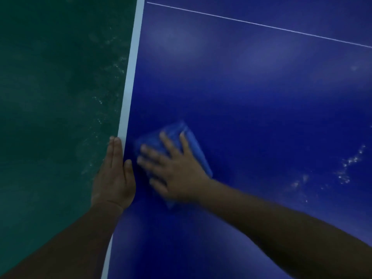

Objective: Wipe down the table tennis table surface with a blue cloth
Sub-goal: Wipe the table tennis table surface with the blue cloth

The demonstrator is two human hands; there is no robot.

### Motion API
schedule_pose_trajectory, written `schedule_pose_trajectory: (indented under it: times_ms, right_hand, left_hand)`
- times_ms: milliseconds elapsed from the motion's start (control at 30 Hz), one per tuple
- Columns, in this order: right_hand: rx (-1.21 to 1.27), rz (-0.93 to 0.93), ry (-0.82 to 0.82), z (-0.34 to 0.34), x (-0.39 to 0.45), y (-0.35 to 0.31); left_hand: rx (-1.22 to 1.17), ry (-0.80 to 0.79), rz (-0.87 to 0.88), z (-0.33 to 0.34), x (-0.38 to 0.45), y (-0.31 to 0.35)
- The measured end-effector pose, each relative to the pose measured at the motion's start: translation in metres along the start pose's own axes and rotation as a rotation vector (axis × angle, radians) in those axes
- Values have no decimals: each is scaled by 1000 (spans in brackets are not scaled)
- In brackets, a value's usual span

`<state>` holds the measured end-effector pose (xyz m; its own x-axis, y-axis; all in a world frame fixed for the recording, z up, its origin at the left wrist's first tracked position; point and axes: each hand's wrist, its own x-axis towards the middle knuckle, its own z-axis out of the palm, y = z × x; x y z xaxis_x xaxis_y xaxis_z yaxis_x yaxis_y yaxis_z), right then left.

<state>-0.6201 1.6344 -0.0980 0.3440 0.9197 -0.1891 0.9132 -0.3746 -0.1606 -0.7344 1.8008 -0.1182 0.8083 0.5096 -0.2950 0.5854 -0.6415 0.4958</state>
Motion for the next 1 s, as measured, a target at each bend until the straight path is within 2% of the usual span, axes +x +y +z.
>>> schedule_pose_trajectory:
  times_ms: [33, 67, 100, 167, 233, 300, 333, 367, 433, 533, 600, 633, 667, 700, 733, 833, 867, 900, 933, 1000]
  right_hand:
    - [6, -93, 3, 7, -23, -6]
    - [4, -82, 41, 11, -42, 9]
    - [-8, 33, 83, 13, -56, 36]
    - [-22, 480, 156, 10, -77, 109]
    - [58, 981, 159, -8, -96, 175]
    - [186, 1254, 186, -22, -96, 200]
    - [195, 1281, 194, -23, -88, 193]
    - [158, 1238, 189, -20, -76, 175]
    - [40, 950, 204, -5, -55, 108]
    - [-43, 200, 120, 21, -65, -7]
    - [-70, -272, -34, 22, -90, -27]
    - [-87, -421, -66, 18, -95, -15]
    - [-123, -465, -59, 16, -92, 2]
    - [-164, -397, -38, 15, -83, 23]
    - [-178, -208, 1, 11, -69, 45]
    - [-11, 616, 106, -15, -21, 92]
    - [72, 774, 121, -22, -7, 92]
    - [100, 833, 119, -25, 6, 81]
    - [72, 809, 101, -22, 14, 60]
    - [-22, 518, 58, -5, 12, -4]
  left_hand:
    - [-12, -3, 5, 0, 1, 0]
    - [-24, -8, 10, 0, 1, -1]
    - [-34, -11, 12, 0, 0, -1]
    - [-50, -13, 0, -1, -1, 1]
    - [-49, -11, -11, -3, -2, 4]
    - [-47, -6, -5, -4, -2, 5]
    - [-47, -8, 3, -4, -1, 4]
    - [-50, -9, 10, -4, -2, 4]
    - [-65, -11, 24, -2, -2, 2]
    - [-98, -8, 49, 0, 3, -3]
    - [-120, 5, 70, 1, 4, -6]
    - [-135, 13, 75, 2, 5, -7]
    - [-156, 14, 73, 2, 5, -7]
    - [-184, 7, 60, 2, 4, -8]
    - [-213, 0, 47, 2, 2, -9]
    - [-259, -6, 74, 3, -23, -18]
    - [-258, -8, 77, 4, -39, -24]
    - [-258, -13, 63, 6, -59, -29]
    - [-261, -21, 38, 8, -80, -35]
    - [-275, -39, -22, 11, -123, -45]
